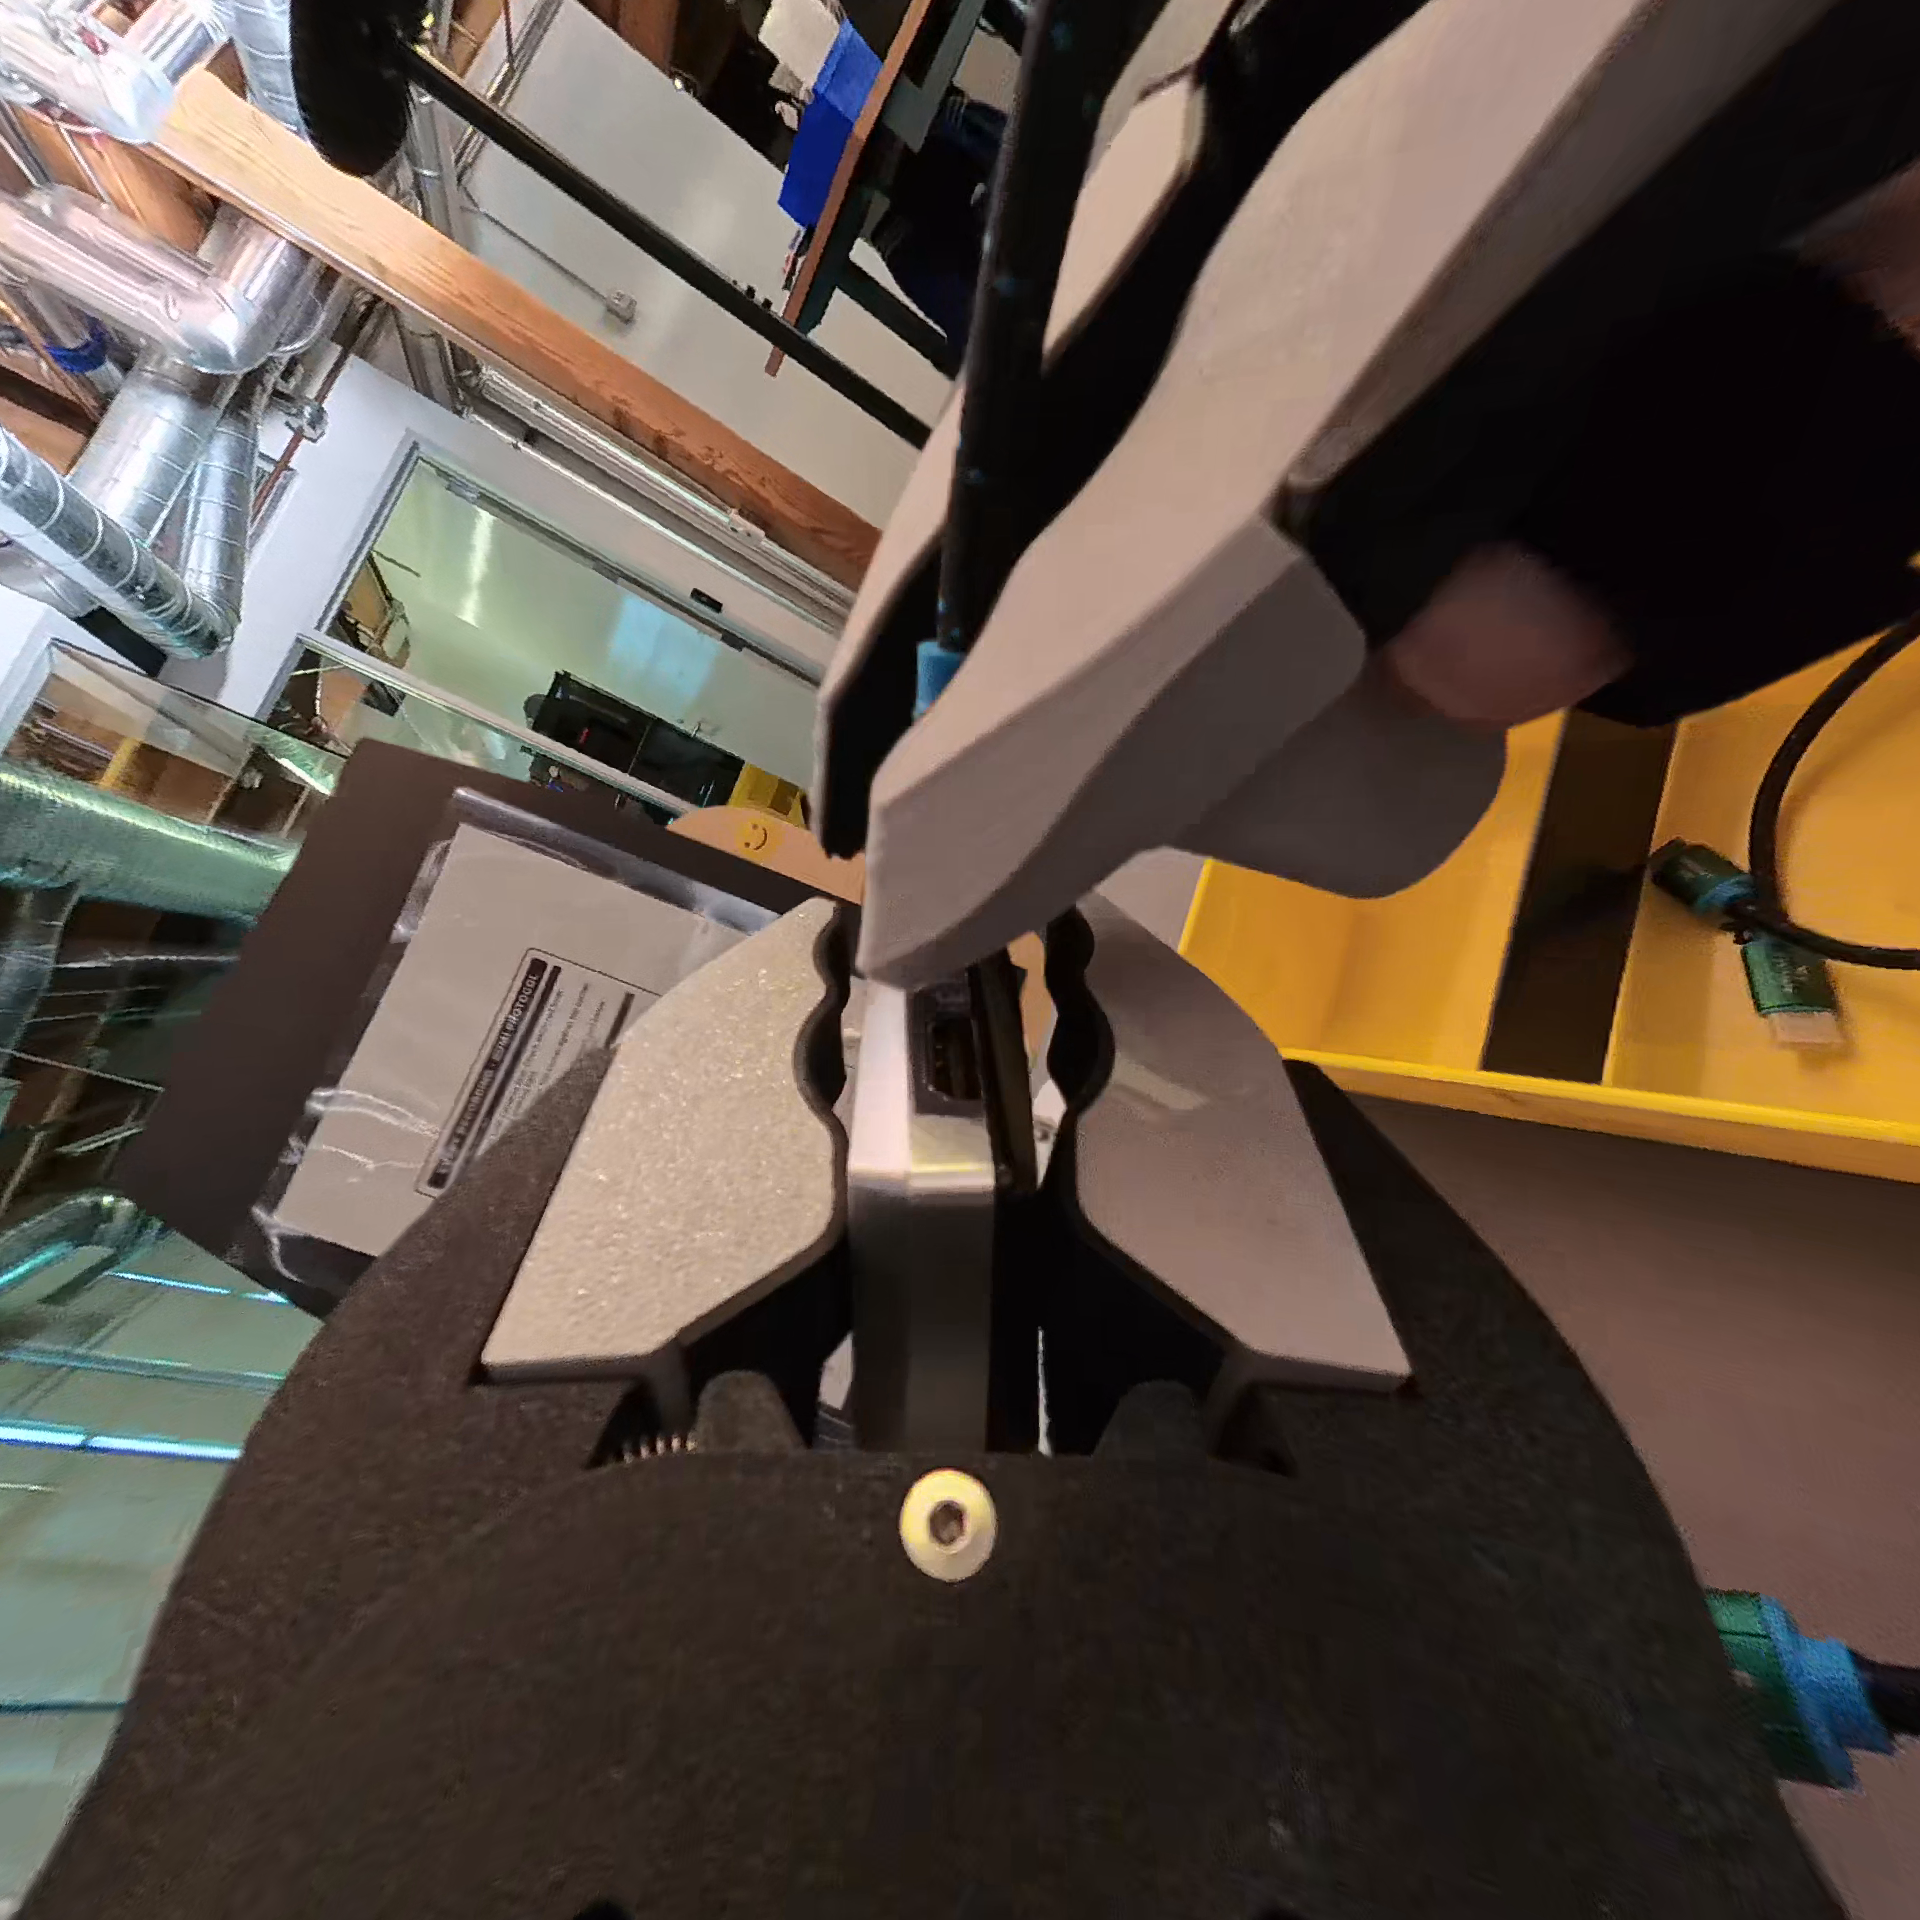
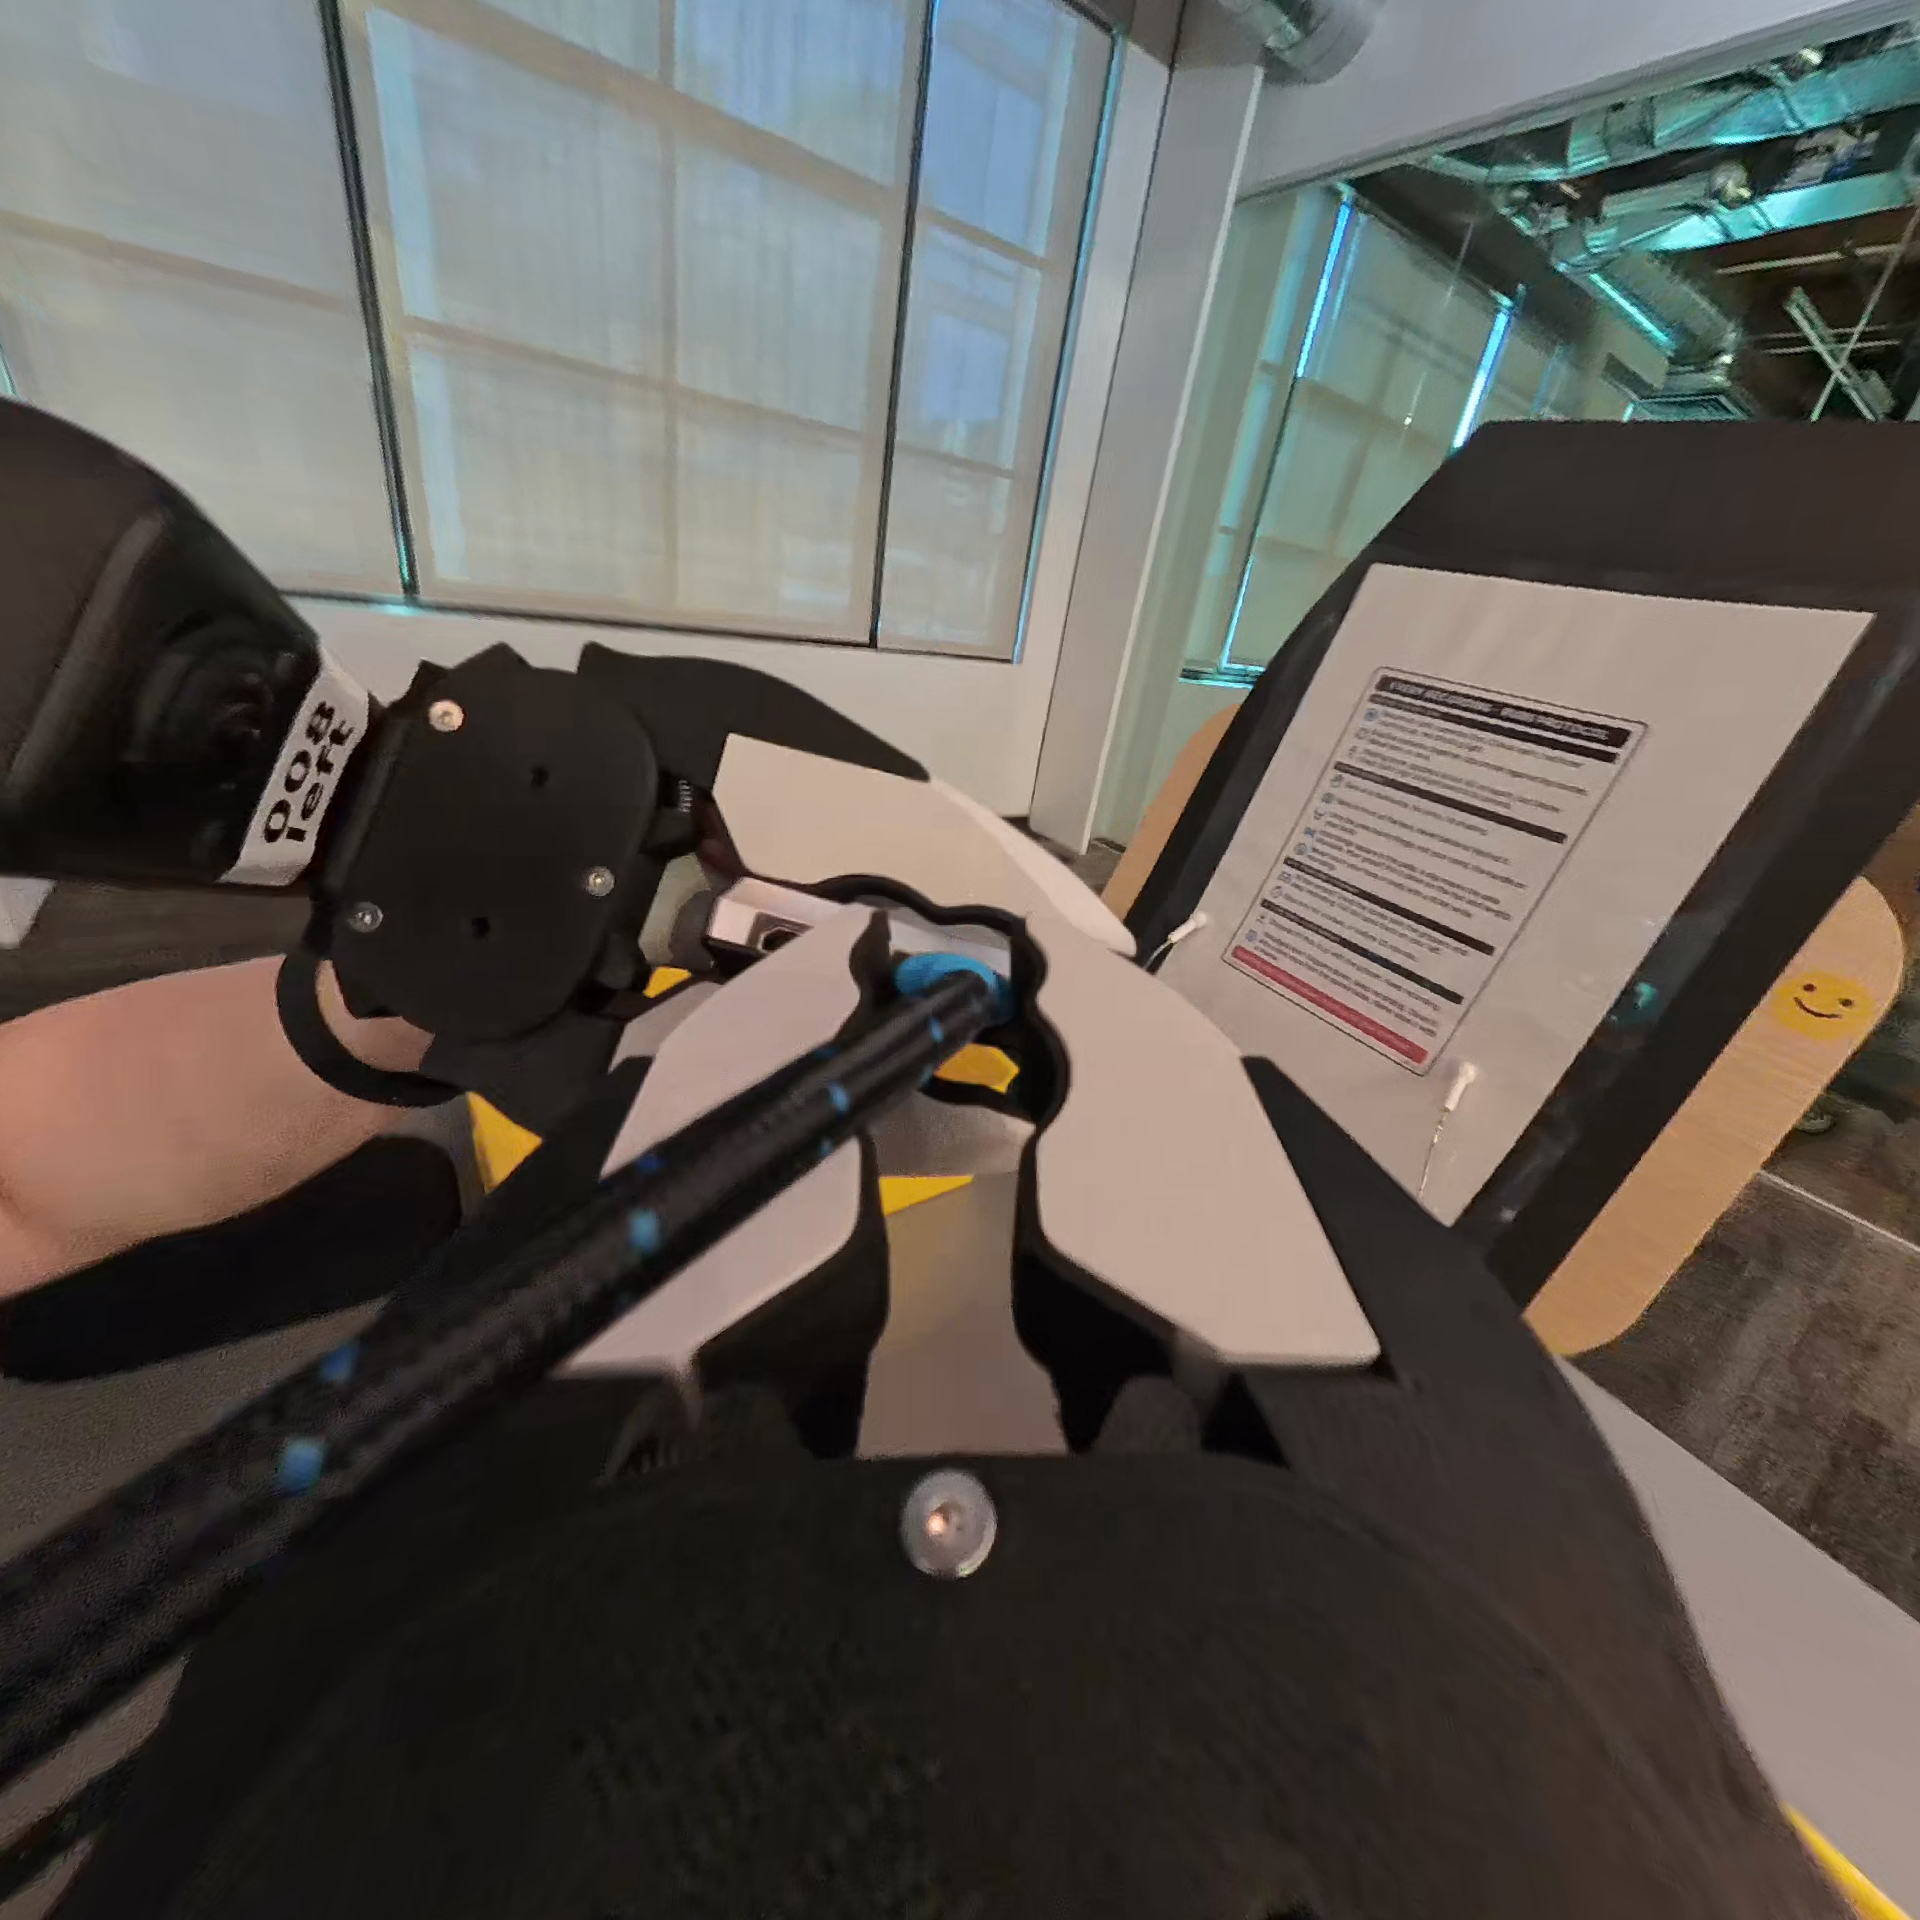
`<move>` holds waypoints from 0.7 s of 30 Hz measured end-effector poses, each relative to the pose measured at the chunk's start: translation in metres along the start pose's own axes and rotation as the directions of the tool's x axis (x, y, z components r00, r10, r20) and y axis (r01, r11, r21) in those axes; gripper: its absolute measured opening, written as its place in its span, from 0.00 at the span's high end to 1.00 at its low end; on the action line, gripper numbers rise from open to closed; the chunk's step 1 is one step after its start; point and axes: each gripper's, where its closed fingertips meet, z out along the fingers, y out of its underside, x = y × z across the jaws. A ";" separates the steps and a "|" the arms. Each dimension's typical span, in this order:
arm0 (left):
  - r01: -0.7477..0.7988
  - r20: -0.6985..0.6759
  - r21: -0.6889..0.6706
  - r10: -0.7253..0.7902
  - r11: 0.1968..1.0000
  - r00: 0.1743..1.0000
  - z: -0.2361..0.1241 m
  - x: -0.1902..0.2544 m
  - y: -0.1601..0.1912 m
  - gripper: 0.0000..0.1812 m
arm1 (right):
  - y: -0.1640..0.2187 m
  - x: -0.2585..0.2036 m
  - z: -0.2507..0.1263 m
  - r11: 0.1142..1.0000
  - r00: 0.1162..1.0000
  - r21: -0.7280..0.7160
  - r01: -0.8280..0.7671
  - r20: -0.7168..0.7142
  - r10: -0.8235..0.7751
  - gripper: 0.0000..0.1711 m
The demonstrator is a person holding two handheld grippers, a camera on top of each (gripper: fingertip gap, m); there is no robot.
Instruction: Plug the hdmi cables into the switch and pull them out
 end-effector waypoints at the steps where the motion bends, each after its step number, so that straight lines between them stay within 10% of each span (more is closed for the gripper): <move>1: -0.014 -0.014 -0.003 0.014 1.000 1.000 0.002 -0.002 -0.003 0.80 | -0.003 0.002 -0.002 1.000 1.000 0.021 -0.021 -0.008 0.021 0.87; 12: -0.328 -0.107 -0.064 0.320 0.942 0.941 0.009 -0.022 -0.077 0.80 | -0.062 0.022 -0.056 0.934 0.994 0.341 -0.104 -0.003 0.111 0.87; 21: -0.179 -0.092 -0.069 0.172 0.981 0.981 0.004 -0.011 -0.028 0.80 | -0.021 0.010 -0.017 0.982 0.991 0.142 -0.127 0.056 0.120 0.87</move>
